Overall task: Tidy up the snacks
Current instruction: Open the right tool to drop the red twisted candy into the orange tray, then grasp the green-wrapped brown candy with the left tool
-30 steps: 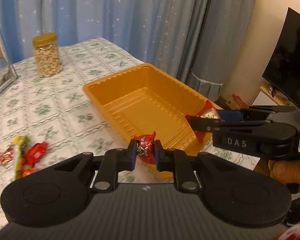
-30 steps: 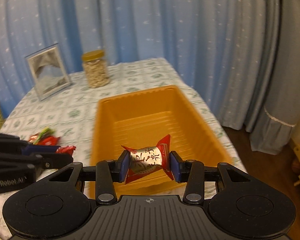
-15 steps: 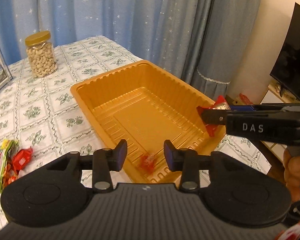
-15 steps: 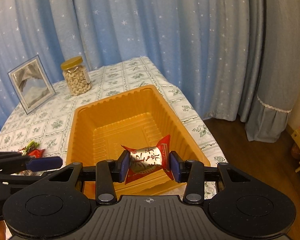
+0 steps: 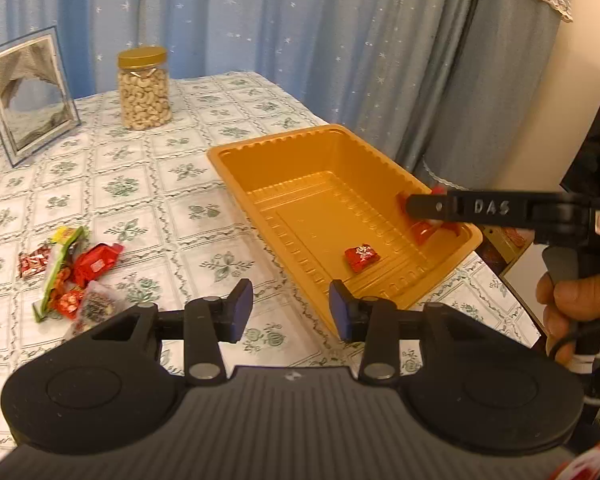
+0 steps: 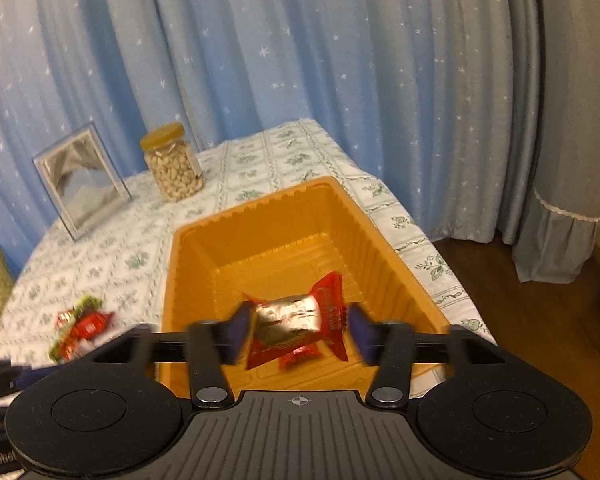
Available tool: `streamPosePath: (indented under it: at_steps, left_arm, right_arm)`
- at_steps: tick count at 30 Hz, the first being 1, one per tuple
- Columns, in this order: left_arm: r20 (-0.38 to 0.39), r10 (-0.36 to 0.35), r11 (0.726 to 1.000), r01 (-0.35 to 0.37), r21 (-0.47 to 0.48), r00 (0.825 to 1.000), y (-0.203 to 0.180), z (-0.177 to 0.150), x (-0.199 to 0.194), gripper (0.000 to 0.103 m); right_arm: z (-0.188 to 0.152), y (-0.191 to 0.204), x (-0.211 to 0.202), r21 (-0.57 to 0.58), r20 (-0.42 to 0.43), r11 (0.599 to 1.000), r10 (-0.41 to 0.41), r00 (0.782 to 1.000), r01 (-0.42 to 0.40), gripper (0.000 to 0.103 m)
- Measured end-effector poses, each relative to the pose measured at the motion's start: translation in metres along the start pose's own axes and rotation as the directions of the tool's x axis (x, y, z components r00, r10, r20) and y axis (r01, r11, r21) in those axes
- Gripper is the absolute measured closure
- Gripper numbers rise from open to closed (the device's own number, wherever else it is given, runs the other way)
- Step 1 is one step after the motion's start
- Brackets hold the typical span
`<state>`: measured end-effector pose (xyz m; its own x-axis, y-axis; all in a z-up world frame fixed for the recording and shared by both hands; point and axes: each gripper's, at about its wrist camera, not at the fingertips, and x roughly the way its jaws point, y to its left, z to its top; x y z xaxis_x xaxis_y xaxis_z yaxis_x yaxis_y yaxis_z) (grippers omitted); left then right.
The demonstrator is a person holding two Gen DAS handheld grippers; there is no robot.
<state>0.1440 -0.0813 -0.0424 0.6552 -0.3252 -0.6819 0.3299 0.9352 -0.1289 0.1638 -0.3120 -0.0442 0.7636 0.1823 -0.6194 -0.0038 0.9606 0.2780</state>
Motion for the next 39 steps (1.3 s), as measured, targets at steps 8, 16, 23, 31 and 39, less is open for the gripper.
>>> streamPosePath:
  at_steps: [8,16,23,31,39]
  left_arm:
    - [0.022,0.031,0.999,-0.031,-0.016,0.999,0.003,-0.005,-0.021,0.053]
    - [0.039,0.066,0.997,-0.065,-0.031,0.997,0.005,-0.014,-0.049,0.044]
    - [0.053,0.095,0.995,-0.093,-0.046,0.994,0.010,-0.027,-0.075,0.034]
    - [0.062,0.134,0.989,-0.130,-0.068,0.989,0.024,-0.043,-0.100,0.029]
    - [0.056,0.179,0.981,-0.174,-0.090,0.982,0.044,-0.060,-0.119,0.025]
  right_arm:
    - [-0.006,0.005,-0.017,0.000,0.002,1.000,-0.023,1.000,0.023,0.031]
    - [-0.027,0.023,-0.044,-0.016,-0.024,1.000,-0.026,0.999,0.025,0.031]
    - [-0.047,0.044,-0.066,-0.041,-0.040,0.999,-0.005,0.999,0.003,0.031]
    - [-0.063,0.067,-0.077,-0.082,-0.062,0.996,0.021,0.998,-0.026,0.031]
    - [-0.074,0.088,-0.080,-0.112,-0.080,0.992,0.052,0.995,-0.060,0.031]
